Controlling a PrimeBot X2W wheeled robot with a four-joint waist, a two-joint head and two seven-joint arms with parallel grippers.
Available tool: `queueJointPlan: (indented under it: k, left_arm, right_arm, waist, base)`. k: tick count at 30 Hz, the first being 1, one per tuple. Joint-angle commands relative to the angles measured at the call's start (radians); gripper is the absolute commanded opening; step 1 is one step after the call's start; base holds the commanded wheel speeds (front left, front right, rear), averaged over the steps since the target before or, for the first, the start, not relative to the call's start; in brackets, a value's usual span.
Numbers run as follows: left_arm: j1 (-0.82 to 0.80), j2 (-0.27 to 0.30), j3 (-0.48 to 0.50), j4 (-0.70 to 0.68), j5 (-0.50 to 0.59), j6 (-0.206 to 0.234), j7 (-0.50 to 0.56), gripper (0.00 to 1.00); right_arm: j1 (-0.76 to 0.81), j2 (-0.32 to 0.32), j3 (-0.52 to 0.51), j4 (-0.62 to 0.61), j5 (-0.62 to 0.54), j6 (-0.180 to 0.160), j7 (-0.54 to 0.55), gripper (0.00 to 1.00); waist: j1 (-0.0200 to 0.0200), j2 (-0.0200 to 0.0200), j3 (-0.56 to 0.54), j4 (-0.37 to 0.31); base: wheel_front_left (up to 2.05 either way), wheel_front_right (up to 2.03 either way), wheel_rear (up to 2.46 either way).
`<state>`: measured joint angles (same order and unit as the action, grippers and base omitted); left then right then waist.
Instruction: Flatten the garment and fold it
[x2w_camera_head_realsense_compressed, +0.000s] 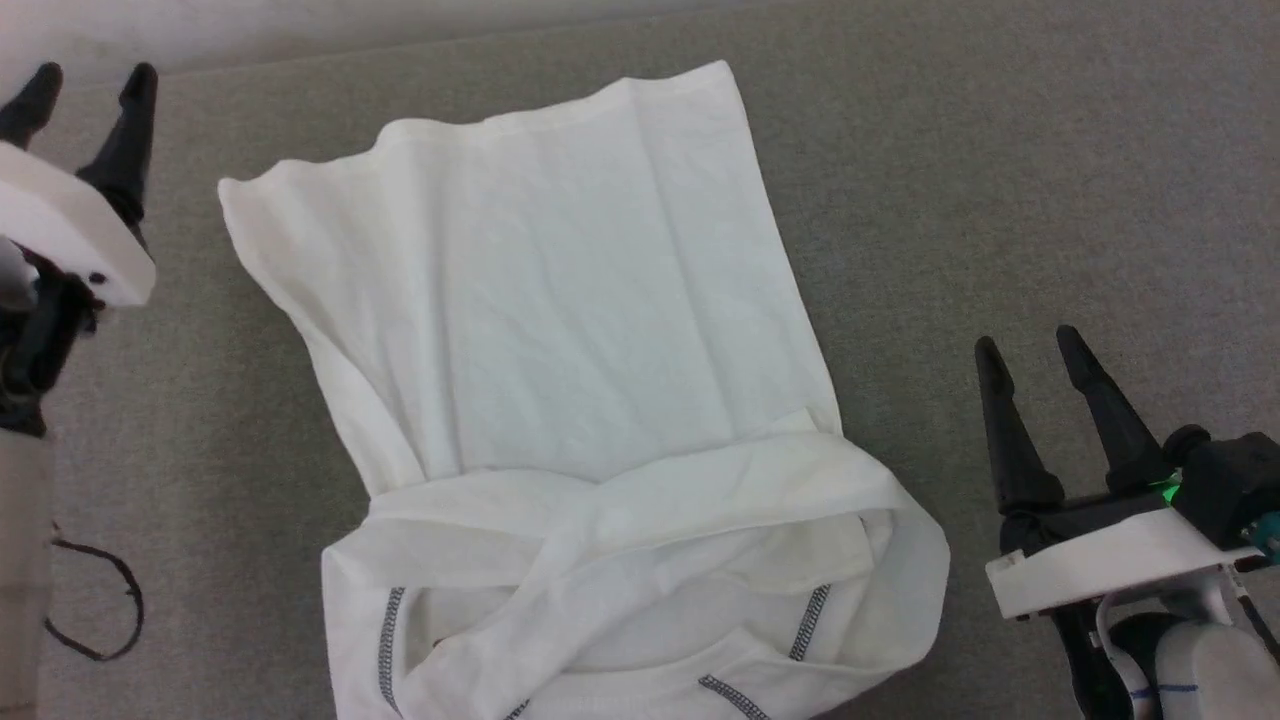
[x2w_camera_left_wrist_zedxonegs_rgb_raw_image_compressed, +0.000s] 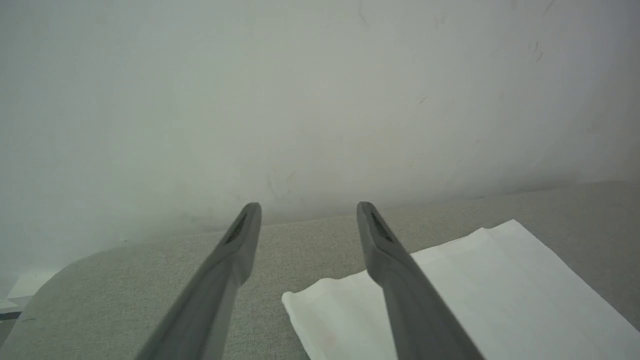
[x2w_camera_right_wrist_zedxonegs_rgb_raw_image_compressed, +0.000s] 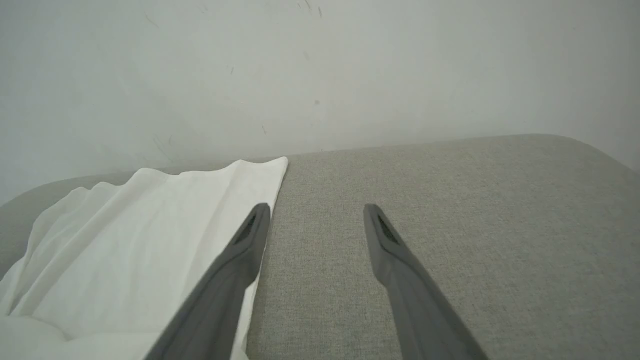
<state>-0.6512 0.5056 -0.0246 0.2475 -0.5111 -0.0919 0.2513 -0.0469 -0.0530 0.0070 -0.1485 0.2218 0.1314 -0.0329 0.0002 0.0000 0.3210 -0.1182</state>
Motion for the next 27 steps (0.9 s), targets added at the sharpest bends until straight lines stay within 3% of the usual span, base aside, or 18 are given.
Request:
queueJointPlan:
  k: [1, 11, 18, 19, 20, 21, 22, 27]
  left_arm:
    - [-0.038, 0.016, -0.008, 0.029, -0.013, -0.01, 0.035, 1.0]
    - [-0.201, 0.15, -0.109, 0.281, -0.115, -0.036, 0.414, 1.0]
    - [-0.169, 0.167, -0.135, 0.376, -0.185, -0.038, 0.573, 1.0]
    - [-0.162, 0.16, -0.138, 0.389, -0.2, -0.035, 0.607, 0.92]
    - [-0.156, 0.153, -0.139, 0.401, -0.216, -0.03, 0.645, 0.51]
    - [-0.15, 0.149, -0.143, 0.406, -0.226, -0.028, 0.678, 0.16]
    - [-0.146, 0.147, -0.146, 0.406, -0.232, -0.024, 0.699, 0.0]
    - [-0.141, 0.122, -0.119, 0.386, -0.263, -0.011, 0.665, 0.0]
  right_arm:
    - [-0.016, 0.003, 0.004, 0.001, 0.008, -0.001, -0.01, 1.0]
    - [-0.058, 0.003, 0.063, 0.049, 0.042, -0.001, -0.073, 1.0]
    - [-0.069, 0.003, 0.075, 0.078, 0.05, -0.001, -0.095, 1.0]
    - [-0.069, 0.003, 0.073, 0.081, 0.05, -0.001, -0.094, 1.0]
    - [-0.07, 0.003, 0.072, 0.084, 0.049, -0.001, -0.094, 1.0]
    - [-0.072, 0.003, 0.071, 0.086, 0.048, -0.001, -0.093, 1.0]
    - [-0.074, 0.003, 0.07, 0.088, 0.048, -0.001, -0.092, 1.0]
    - [-0.095, 0.003, 0.074, 0.093, 0.048, -0.001, -0.086, 1.0]
  waist:
    - [-0.0002, 0.0, 0.084, -0.072]
    - [-0.0002, 0.0, 0.195, -0.15]
    - [-0.0002, 0.0, 0.211, -0.173]
    - [-0.0002, 0.0, 0.211, -0.173]
    - [-0.0002, 0.0, 0.211, -0.172]
    - [-0.0002, 0.0, 0.211, -0.172]
    - [-0.0002, 0.0, 0.21, -0.171]
    - [-0.0002, 0.0, 0.202, -0.159]
  base:
    - [0.0, 0.0, 0.0]
    - [0.0, 0.0, 0.0]
    - [0.0, 0.0, 0.0]
    - [0.0, 0.0, 0.0]
    - [0.0, 0.0, 0.0]
    - [0.0, 0.0, 0.0]
    - [0.0, 0.0, 0.0]
    - [0.0, 0.0, 0.0]
